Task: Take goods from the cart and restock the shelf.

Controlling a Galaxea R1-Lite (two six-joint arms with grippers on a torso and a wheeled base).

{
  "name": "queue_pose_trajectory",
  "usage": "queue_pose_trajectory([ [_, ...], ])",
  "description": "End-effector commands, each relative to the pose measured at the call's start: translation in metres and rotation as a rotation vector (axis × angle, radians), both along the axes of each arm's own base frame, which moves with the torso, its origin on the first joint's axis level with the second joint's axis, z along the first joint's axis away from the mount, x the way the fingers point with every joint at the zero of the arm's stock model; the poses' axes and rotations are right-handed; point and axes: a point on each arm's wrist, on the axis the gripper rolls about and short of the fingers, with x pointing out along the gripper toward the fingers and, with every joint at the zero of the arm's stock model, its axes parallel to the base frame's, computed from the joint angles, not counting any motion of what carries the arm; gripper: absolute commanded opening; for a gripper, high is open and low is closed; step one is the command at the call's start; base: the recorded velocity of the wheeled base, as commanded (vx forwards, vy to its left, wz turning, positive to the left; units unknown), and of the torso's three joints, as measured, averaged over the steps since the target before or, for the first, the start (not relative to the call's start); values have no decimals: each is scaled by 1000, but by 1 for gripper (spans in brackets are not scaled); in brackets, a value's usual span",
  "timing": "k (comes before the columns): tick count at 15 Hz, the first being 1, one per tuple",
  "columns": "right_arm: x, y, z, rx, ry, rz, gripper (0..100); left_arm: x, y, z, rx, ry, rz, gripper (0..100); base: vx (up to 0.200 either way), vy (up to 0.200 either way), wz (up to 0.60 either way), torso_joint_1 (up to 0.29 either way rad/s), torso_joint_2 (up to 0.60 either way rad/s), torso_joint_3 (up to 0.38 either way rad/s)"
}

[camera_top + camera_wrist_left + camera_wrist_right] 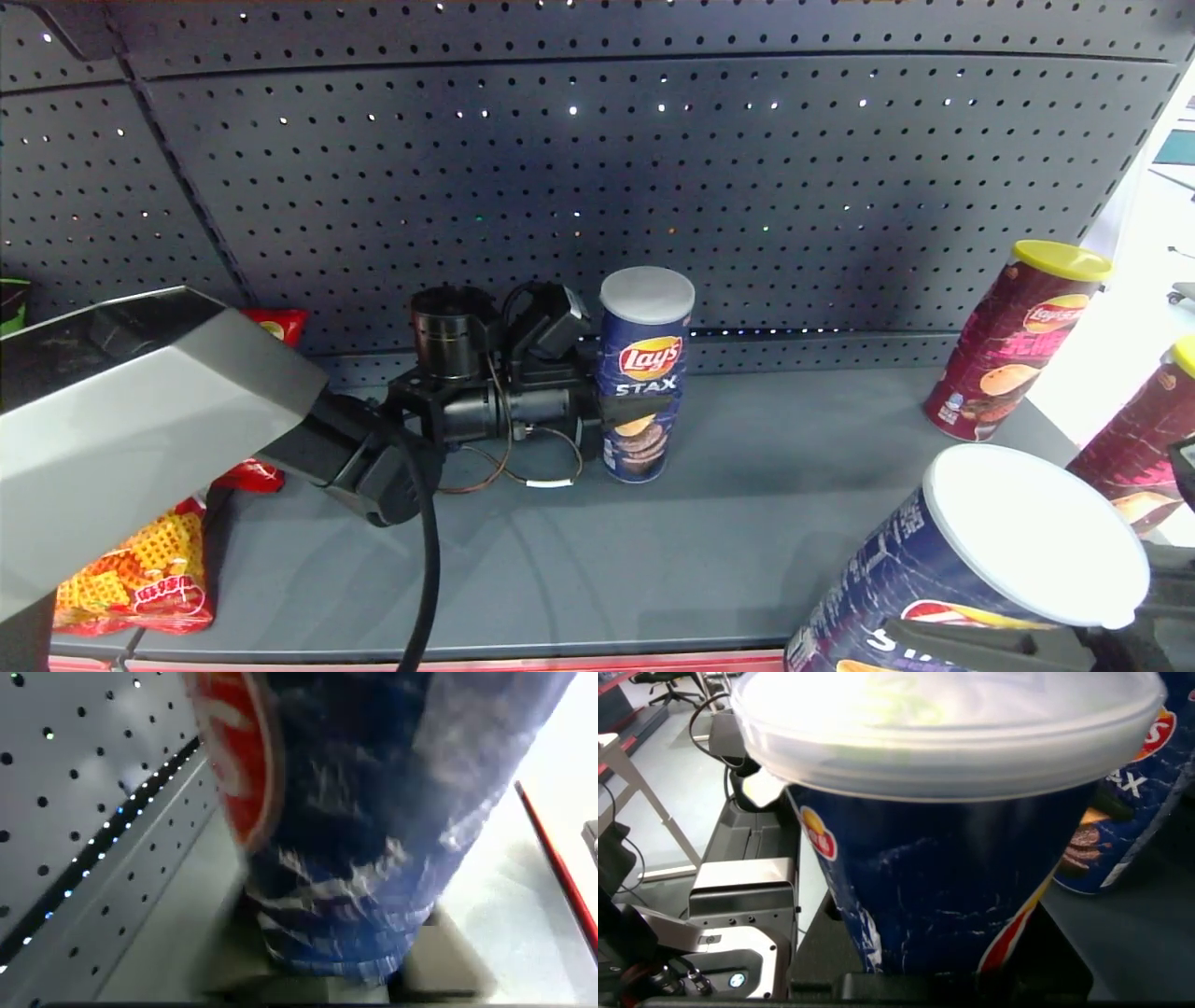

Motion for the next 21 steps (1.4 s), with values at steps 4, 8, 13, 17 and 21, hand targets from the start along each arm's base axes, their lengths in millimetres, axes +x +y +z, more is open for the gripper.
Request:
queue_pose_trajectory([
  [4, 0, 0, 1, 1, -3, -1, 0, -62, 12, 14, 26, 46, -62, 0, 0, 0, 0, 0, 0, 0],
  [8, 0, 0, 1, 2, -4, -1, 0, -89, 17, 23, 21, 72, -87, 0, 0, 0, 0, 0, 0, 0],
  [13, 0, 0, 1, 2, -5, -1, 0, -98, 10, 18, 33, 98, -117, 0, 0, 0, 0, 0, 0, 0],
  [17, 0, 0, 1, 2, -4, -1, 0, -96, 7, 12, 42, 117, -119, 0, 0, 0, 0, 0, 0, 0],
  [21, 0, -1, 1, 2, -4, -2, 0, -95, 4, -3, 67, 149, -125, 0, 0, 0, 0, 0, 0, 0],
])
